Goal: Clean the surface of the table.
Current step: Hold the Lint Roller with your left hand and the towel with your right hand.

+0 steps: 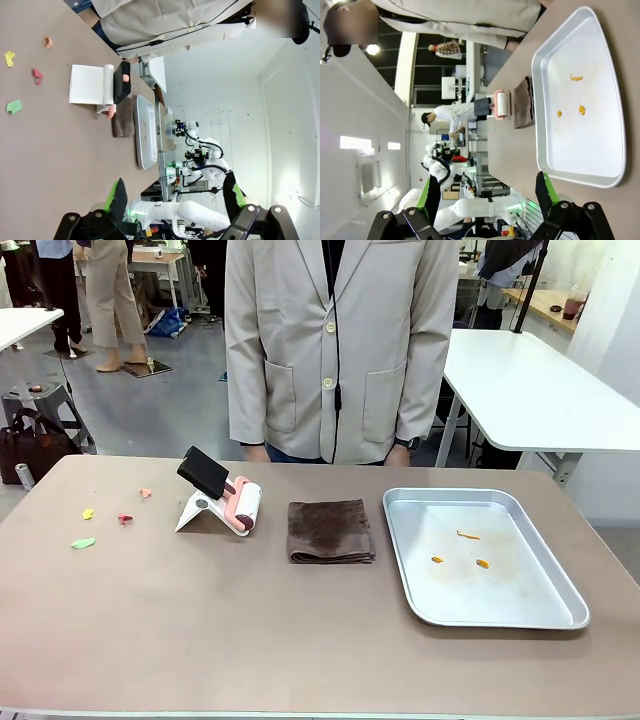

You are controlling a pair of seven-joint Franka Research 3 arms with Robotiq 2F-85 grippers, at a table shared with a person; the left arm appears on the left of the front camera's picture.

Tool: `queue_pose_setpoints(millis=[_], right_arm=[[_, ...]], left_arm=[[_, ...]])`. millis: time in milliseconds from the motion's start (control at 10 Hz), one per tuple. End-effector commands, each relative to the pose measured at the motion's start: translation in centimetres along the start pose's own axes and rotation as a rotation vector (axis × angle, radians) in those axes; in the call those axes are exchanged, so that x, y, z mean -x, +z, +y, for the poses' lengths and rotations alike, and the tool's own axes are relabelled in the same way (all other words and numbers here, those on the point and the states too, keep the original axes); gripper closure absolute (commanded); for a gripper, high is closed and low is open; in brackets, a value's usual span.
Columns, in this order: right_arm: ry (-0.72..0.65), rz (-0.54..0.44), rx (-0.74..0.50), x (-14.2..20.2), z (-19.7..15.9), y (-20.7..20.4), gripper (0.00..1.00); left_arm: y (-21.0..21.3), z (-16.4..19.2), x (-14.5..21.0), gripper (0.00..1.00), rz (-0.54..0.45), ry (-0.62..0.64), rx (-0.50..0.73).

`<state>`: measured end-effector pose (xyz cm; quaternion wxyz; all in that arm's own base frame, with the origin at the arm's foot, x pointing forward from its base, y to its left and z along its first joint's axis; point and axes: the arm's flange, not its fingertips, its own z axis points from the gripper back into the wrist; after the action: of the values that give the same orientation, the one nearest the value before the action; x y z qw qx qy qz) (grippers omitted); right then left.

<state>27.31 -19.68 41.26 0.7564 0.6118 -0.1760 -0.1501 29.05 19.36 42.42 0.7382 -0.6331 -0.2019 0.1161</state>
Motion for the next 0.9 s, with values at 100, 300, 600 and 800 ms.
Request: queue_pose_setpoints(millis=[100, 300, 600, 800], right_arm=[[0.034, -0.042, 0.069, 0.6, 0.8, -0.2, 0.0], [0.097, -0.038, 0.167, 1.2, 3.9, -2.2, 0.0], [0.224, 0.022, 0.312, 1.9, 9.7, -7.7, 0.0], [0.322, 0.034, 0.437, 3.3, 13.7, -13.1, 0.0]], left_arm=[[0.4, -0.5, 0.4, 0.0, 0.006, -0.005, -0.03], [1.0, -1.1, -0.8, 0.0, 0.046, 0.015, -0.107], [-1.3, -4.7, -2.5, 0.0, 0.128, -0.102, -0.148], [-5.4, -8.8, -3.6, 0.0, 0.189, -0.19, -0.251]])
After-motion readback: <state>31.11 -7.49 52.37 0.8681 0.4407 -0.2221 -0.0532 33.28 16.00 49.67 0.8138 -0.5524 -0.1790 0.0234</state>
